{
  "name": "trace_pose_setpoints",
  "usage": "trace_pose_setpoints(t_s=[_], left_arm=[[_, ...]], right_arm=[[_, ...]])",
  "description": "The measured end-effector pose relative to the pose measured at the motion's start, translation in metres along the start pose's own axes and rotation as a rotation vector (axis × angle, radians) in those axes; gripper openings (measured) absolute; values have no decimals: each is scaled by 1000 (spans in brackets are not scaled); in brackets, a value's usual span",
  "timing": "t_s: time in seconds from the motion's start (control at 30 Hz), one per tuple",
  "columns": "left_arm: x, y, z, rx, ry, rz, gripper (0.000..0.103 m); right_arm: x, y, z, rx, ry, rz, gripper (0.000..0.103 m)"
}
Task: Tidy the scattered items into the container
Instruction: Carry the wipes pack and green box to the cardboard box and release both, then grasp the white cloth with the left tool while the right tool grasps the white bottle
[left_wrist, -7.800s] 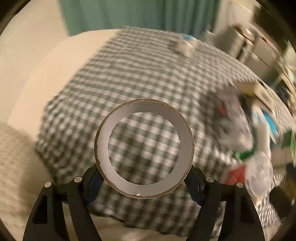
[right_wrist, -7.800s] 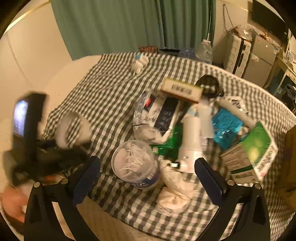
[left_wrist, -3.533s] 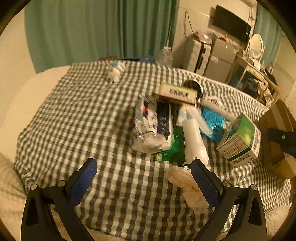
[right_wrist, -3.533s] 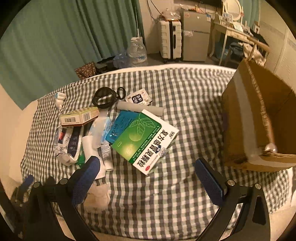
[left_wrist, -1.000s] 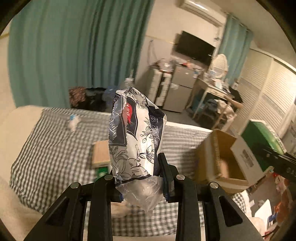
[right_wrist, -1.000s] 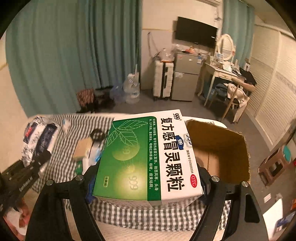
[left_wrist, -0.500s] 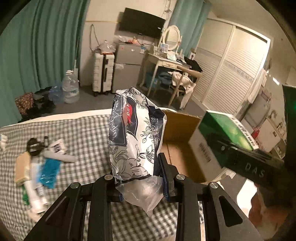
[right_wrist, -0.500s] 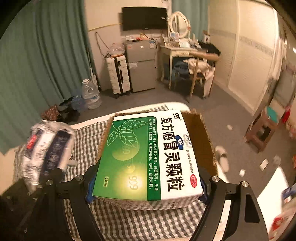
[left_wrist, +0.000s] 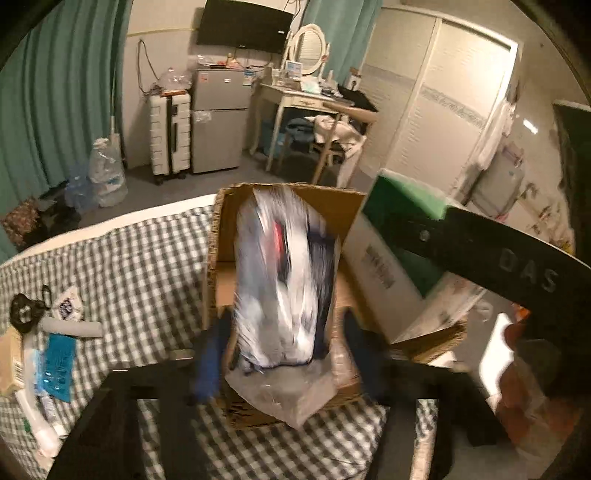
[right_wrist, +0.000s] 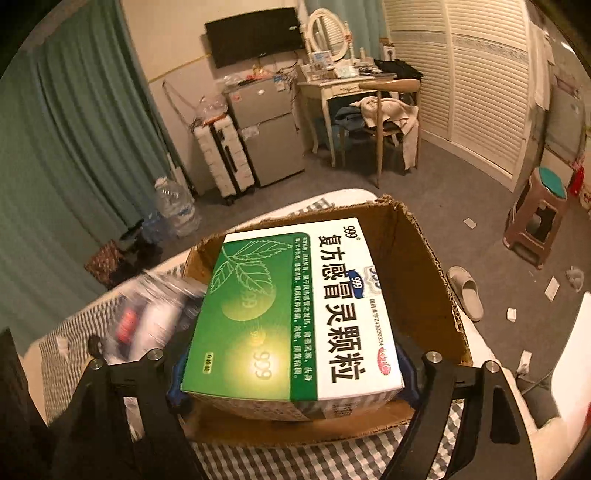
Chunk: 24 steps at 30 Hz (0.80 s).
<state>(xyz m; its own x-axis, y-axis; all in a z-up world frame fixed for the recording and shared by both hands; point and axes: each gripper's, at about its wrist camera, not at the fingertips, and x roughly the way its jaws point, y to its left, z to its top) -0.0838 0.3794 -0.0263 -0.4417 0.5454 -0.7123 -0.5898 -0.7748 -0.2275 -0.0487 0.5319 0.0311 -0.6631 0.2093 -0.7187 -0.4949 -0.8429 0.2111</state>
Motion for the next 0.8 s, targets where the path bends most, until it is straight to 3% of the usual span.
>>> trace_pose_setpoints(t_s=[0.07, 0.13, 0.27, 0.47, 0.67, 0.8], left_arm=[[-10, 2, 0, -17, -41, 31, 103], [-22, 6, 0, -14, -85, 67, 103], [-50, 29, 4, -12, -82, 135, 103], [-136, 101, 1, -56, -154, 316, 103], [-224, 186, -42, -178, -219, 527, 103], [-236, 228, -88, -249, -196, 599, 103]], right_arm=[[-2, -1, 2, 12, -6, -13, 94], [-6, -2, 3, 11, -17, -31, 94], [-14, 7, 2, -16, -31, -26, 94], [-32, 47, -6, -128, -45, 31, 94], [-55, 96, -25, -216, -63, 147, 94], [-54, 137, -52, -293, -3, 209, 94]])
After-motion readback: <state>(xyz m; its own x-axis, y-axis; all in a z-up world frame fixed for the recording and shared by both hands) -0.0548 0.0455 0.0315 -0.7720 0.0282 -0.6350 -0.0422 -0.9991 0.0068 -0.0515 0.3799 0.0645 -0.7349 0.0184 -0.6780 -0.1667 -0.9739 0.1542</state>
